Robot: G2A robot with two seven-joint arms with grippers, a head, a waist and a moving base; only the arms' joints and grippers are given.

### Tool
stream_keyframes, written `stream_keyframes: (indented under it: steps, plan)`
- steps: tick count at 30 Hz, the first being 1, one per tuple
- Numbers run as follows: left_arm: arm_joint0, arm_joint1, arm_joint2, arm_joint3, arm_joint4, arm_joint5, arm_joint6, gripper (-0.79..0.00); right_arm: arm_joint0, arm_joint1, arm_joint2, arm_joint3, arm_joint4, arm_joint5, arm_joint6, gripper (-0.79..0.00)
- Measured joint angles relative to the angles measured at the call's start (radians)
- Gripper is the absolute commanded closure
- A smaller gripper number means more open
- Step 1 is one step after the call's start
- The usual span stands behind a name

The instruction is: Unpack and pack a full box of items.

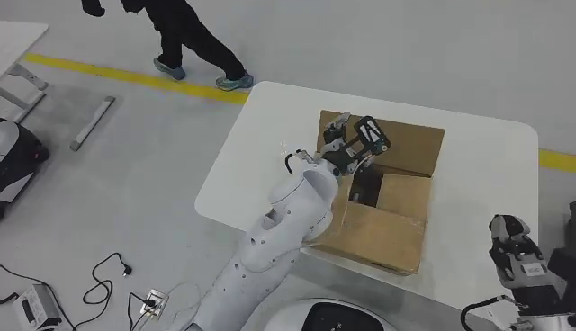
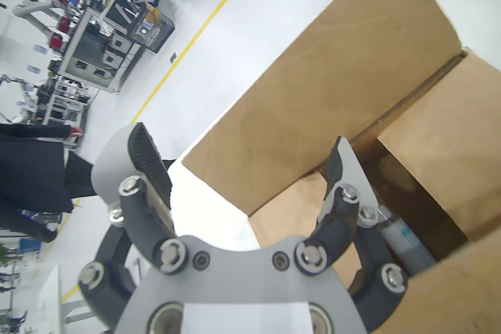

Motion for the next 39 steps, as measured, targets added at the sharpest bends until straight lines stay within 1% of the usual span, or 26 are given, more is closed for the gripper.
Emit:
stream_keyframes:
  steps: [2, 5, 7, 8, 10, 13, 18, 21, 24, 26, 28, 31, 34, 36, 39]
  plan:
    - [0.052, 0.006, -0.038, -0.061, -0.074, -0.059, -0.021, -0.785, 0.012, 0.008, 0.002, 0.012, 0.011, -0.088, 0.070, 0.000]
    - [0.109, 0.011, -0.092, -0.124, -0.196, -0.097, -0.059, -0.785, 0.030, 0.020, 0.004, 0.035, 0.004, -0.225, 0.164, 0.000]
    - [0.131, 0.015, -0.121, -0.155, -0.254, -0.123, -0.085, -0.785, 0.040, 0.025, 0.001, 0.047, 0.005, -0.296, 0.191, 0.000]
    - [0.139, 0.018, -0.132, -0.167, -0.273, -0.139, -0.094, -0.785, 0.040, 0.025, 0.001, 0.048, 0.007, -0.312, 0.192, 0.000]
    - [0.158, 0.022, -0.162, -0.189, -0.328, -0.162, -0.109, -0.785, 0.040, 0.025, 0.000, 0.048, 0.008, -0.303, 0.190, 0.000]
    - [0.180, 0.027, -0.204, -0.216, -0.397, -0.151, -0.124, -0.785, 0.040, 0.025, 0.000, 0.047, 0.008, -0.296, 0.189, 0.000]
    - [0.184, 0.027, -0.209, -0.220, -0.406, -0.147, -0.126, -0.785, 0.040, 0.025, 0.000, 0.047, 0.008, -0.296, 0.189, 0.000]
    - [0.184, 0.027, -0.209, -0.220, -0.405, -0.148, -0.125, -0.785, 0.054, 0.025, -0.015, 0.060, 0.024, -0.273, 0.204, 0.000]
    - [0.184, 0.027, -0.209, -0.220, -0.405, -0.148, -0.125, -0.785, 0.106, 0.030, -0.032, 0.083, 0.057, -0.254, 0.296, 0.000]
    - [0.184, 0.027, -0.209, -0.220, -0.405, -0.148, -0.125, -0.785, 0.155, 0.037, -0.042, 0.092, 0.050, -0.260, 0.405, 0.000]
    - [0.184, 0.027, -0.209, -0.220, -0.405, -0.148, -0.125, -0.785, 0.202, 0.044, -0.057, 0.097, 0.048, -0.278, 0.516, 0.000]
    - [0.184, 0.027, -0.209, -0.220, -0.405, -0.148, -0.125, -0.785, 0.256, 0.051, -0.070, 0.109, 0.105, -0.296, 0.626, 0.000]
    - [0.195, 0.029, -0.206, -0.217, -0.419, -0.148, -0.112, -0.785, 0.287, 0.060, -0.080, 0.112, 0.150, -0.341, 0.738, 0.000]
    - [0.202, 0.032, -0.213, -0.217, -0.429, -0.147, -0.116, -0.785, 0.287, 0.060, -0.080, 0.112, 0.150, -0.344, 0.748, 0.000]
    - [0.208, 0.040, -0.250, -0.226, -0.406, -0.146, -0.124, -0.785, 0.286, 0.060, -0.080, 0.112, 0.148, -0.342, 0.734, 0.000]
